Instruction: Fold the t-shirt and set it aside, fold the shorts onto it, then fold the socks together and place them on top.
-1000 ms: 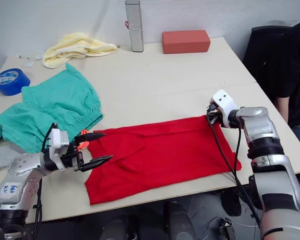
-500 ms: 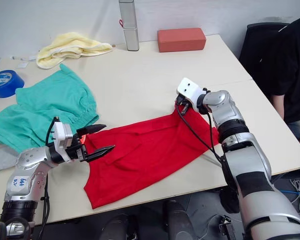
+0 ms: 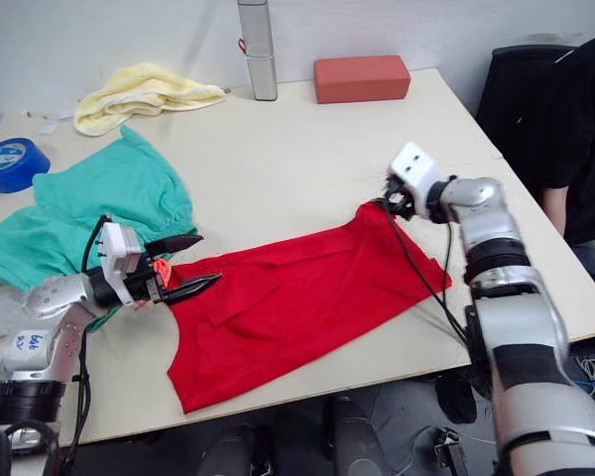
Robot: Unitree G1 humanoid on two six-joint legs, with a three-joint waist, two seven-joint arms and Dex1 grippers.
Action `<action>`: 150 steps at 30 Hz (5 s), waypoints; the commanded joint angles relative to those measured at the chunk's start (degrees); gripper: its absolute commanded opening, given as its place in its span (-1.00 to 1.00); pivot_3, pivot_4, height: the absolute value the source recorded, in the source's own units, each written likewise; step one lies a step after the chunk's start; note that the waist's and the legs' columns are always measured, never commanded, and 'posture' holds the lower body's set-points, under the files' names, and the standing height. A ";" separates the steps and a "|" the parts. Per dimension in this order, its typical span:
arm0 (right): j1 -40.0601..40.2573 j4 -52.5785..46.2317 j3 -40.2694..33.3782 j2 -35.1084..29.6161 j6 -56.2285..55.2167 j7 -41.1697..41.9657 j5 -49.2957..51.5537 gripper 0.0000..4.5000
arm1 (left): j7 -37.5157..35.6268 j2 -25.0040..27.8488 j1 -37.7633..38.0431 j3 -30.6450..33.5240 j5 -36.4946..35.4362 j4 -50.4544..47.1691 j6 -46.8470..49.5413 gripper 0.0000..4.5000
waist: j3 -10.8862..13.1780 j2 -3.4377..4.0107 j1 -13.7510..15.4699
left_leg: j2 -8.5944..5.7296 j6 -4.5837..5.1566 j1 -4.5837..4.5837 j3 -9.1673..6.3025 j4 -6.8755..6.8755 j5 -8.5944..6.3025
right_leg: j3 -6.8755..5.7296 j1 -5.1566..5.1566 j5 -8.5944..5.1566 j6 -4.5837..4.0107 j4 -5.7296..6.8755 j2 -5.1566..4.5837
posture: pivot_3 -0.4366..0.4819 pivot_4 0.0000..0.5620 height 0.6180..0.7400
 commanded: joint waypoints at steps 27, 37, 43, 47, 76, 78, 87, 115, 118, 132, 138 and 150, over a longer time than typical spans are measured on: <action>48.06 -72.68 -16.85 -11.56 72.34 -12.10 23.81 0.99 | -8.71 0.40 -22.98 -15.44 15.70 25.97 2.50 1.00 | -0.05 -0.09 1.63 | -0.15 0.01 -0.22 -0.21 0.15 -0.01 | -0.21 -0.08 0.00 -0.07 0.04 0.06 | -0.05 -0.47 1.00; 47.01 -71.92 -18.20 -7.85 71.88 -16.30 26.05 -0.37 | -7.59 -0.59 -21.24 -16.88 18.44 28.28 5.76 0.02 | -0.11 -0.22 1.60 | -0.16 0.04 -0.22 -0.23 0.18 0.01 | -0.22 -0.07 0.01 -0.06 0.06 0.05 | -0.05 -0.47 1.00; 46.78 -70.97 -17.57 -8.06 69.93 -16.52 26.99 -1.00 | -9.82 1.95 -16.29 -16.58 16.49 19.93 13.00 -0.85 | -0.12 -0.22 1.46 | -0.16 0.03 -0.16 -0.20 0.16 0.00 | -0.19 -0.04 0.01 -0.06 0.08 0.05 | -0.05 -0.47 1.00; 44.85 -67.46 -16.10 -9.28 65.48 -15.74 25.79 -1.00 | -8.83 4.60 -10.72 -13.64 12.80 8.41 21.10 -0.99 | -0.12 -0.21 1.24 | -0.15 0.03 -0.11 -0.17 0.14 0.00 | -0.14 -0.04 0.01 -0.06 0.09 0.06 | -0.05 -0.47 1.00; 16.57 -18.69 -3.72 -10.05 25.14 -2.97 10.29 -0.21 | 20.32 -6.28 18.48 3.25 -5.45 -38.81 46.32 -0.40 | -0.08 -0.18 1.52 | -0.19 -0.04 -0.01 -0.22 0.15 0.13 | 0.17 0.03 0.03 -0.01 0.12 0.09 | -0.05 -0.47 1.00; 18.55 -22.40 -4.59 -11.83 26.98 -1.01 11.12 0.11 | 17.55 -3.42 18.18 4.54 -5.63 -36.08 43.95 -0.11 | -0.08 -0.14 1.62 | -0.20 -0.04 -0.02 -0.26 0.14 0.13 | 0.13 0.04 0.03 -0.01 0.11 0.08 | -0.05 -0.47 1.00; 37.01 -60.45 -15.77 -18.69 55.97 1.58 26.55 1.00 | -3.50 8.74 -1.28 -2.35 -6.16 -13.25 32.66 0.99 | -0.06 -0.10 1.80 | -0.18 -0.04 -0.03 -0.31 0.07 0.13 | 0.03 0.04 0.02 -0.02 0.08 0.02 | -0.05 -0.47 1.00; 70.64 -112.37 -21.66 5.75 83.55 -32.19 47.60 1.00 | 3.40 -25.32 -44.11 -20.85 19.98 52.15 -0.54 0.99 | -0.08 -0.29 2.98 | -0.54 0.33 -0.50 -0.91 0.25 0.18 | -0.47 0.05 0.08 0.08 0.04 0.09 | -0.05 -0.47 1.00; 69.80 -111.98 -19.15 8.64 84.27 -35.77 47.31 1.00 | 2.75 -25.69 -45.17 -20.80 20.95 54.49 -0.01 0.99 | -0.08 -0.30 3.03 | -0.58 0.34 -0.52 -0.94 0.23 0.19 | -0.52 0.05 0.08 0.08 0.04 0.09 | -0.05 -0.47 1.00; 66.20 -109.08 -12.20 11.49 87.04 -41.87 45.44 0.28 | -1.68 -27.76 -43.75 -21.57 23.32 56.02 5.69 -0.38 | -0.54 -1.04 3.07 | -0.59 0.59 -0.53 -1.19 0.23 0.07 | -0.80 0.19 0.05 0.04 0.02 0.06 | -0.05 -0.47 1.00; 65.90 -108.32 -10.53 8.52 84.42 -40.65 43.95 -0.62 | 1.82 -27.40 -43.02 -20.17 23.98 56.73 4.01 -1.00 | -0.56 -1.07 3.05 | -0.60 0.60 -0.56 -1.30 0.23 0.08 | -0.90 0.21 0.04 0.02 0.00 0.05 | -0.05 -0.47 1.00; 63.69 -104.06 -11.20 4.69 79.19 -37.94 42.41 -0.99 | 3.74 -24.32 -36.31 -15.81 21.13 46.49 8.79 -1.00 | -0.58 -1.07 2.97 | -0.58 0.59 -0.47 -1.56 0.23 0.10 | -1.12 0.48 0.03 0.00 -0.03 0.02 | -0.05 -0.47 1.00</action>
